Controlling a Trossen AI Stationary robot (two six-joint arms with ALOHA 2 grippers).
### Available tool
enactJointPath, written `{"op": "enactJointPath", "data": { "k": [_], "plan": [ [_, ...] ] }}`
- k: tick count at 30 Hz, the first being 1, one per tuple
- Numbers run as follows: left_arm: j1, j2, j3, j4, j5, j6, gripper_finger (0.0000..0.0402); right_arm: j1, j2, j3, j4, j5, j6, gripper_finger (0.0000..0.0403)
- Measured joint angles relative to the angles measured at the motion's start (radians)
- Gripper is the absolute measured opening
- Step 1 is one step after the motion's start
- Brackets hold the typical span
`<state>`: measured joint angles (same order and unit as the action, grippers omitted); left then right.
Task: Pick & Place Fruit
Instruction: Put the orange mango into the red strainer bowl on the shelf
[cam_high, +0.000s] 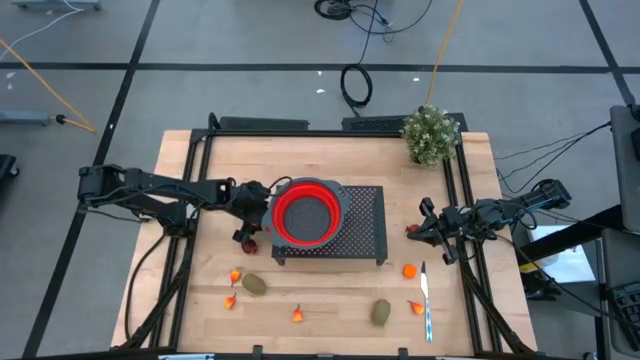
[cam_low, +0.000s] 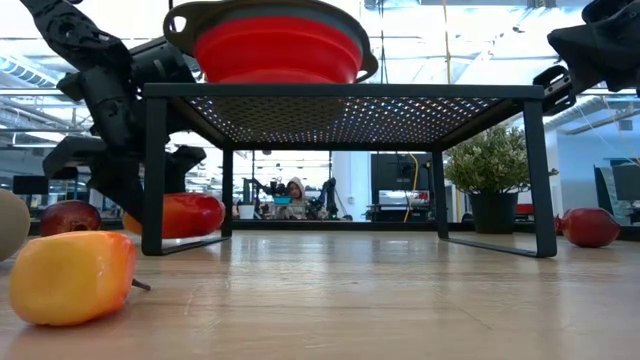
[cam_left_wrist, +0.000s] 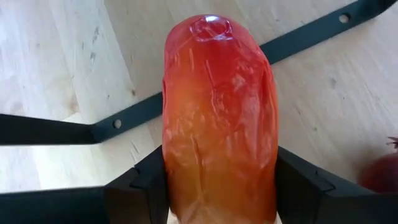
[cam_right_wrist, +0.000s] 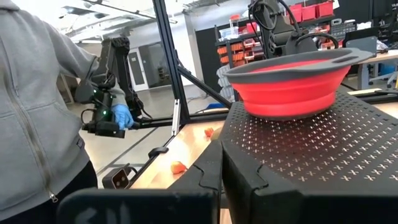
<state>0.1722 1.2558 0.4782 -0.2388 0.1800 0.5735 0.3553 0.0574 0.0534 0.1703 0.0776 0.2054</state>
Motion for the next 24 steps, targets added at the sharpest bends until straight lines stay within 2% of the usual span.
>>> {"op": "enactJointPath", "data": {
  "k": [7,15,24],
  "plan": [
    [0.0,-0.098,0.0,-0.044,-0.067,0.002,0.023,0.0,0.0,0.0,0.016,0.0,0.0,0.0],
    [0.0,-0.233,0.0,-0.155,-0.143,-0.011,0.0206,0.0,0.0,0.0,0.044,0.0,0.0,0.0],
    [0.0,-0.322,0.0,-0.306,-0.358,-0.104,0.0212,0.0,0.0,0.0,0.043,0.001,0.0,0.0]
  ]
}}
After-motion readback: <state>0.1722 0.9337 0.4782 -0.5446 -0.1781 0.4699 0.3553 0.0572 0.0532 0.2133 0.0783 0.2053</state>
